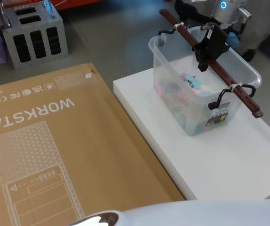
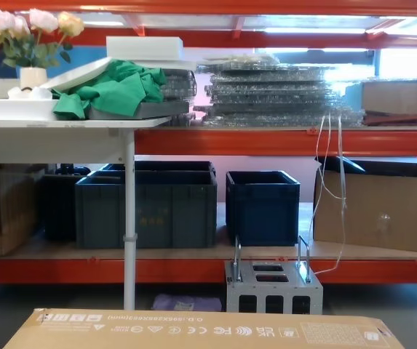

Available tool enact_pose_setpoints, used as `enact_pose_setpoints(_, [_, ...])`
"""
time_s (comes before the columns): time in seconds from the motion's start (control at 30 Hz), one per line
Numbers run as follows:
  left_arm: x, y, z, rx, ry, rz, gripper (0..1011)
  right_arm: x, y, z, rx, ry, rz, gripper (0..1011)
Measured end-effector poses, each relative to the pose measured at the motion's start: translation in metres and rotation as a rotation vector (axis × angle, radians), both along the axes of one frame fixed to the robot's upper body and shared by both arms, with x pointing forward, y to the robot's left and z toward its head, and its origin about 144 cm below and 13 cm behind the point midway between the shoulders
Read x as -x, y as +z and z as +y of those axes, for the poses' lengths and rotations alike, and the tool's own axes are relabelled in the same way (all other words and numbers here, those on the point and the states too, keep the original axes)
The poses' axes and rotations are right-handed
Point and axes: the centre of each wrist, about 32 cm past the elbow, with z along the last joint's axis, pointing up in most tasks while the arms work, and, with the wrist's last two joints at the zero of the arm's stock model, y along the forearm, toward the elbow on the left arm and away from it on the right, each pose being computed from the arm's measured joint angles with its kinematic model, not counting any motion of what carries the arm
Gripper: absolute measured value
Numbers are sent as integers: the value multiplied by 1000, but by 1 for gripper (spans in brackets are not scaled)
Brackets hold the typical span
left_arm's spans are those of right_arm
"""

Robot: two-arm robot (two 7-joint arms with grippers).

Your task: Use one hand to grasp the basket and place it at the designated location.

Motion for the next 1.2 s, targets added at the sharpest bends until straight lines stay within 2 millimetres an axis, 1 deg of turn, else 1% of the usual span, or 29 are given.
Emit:
enact_pose_setpoints(0.37, [0,0,0,0,0,0,0,-2,-6,-2,-3,28,16,4])
enact_pose_setpoints(0.53, [0,0,0,0,0,0,0,-9,-13,3,-4,80,60,4])
enact_pose_setpoints(0.73, [0,0,0,0,0,0,0,-13,-16,7,-5,97,85,12])
enact_pose_setpoints(0.83, [0,0,0,0,0,0,0,-14,-17,8,-5,99,93,98])
enact_pose_setpoints(0.9, [0,0,0,0,0,0,0,-15,-17,8,-5,99,95,128])
enact_pose_setpoints(0.93, [0,0,0,0,0,0,0,-14,-17,9,-5,101,92,180])
enact_pose_setpoints(1.0, [0,0,0,0,0,0,0,-14,-17,8,-6,102,87,227])
enact_pose_setpoints(1.03, [0,0,0,0,0,0,0,-14,-16,8,-6,103,83,284])
enact_pose_setpoints(1.13, [0,0,0,0,0,0,0,-14,-16,8,-7,103,78,344])
enact_pose_setpoints(1.17, [0,0,0,0,0,0,0,-14,-16,8,-8,103,75,406])
enact_pose_setpoints(1.2, [0,0,0,0,0,0,0,-14,-16,8,-8,103,74,425])
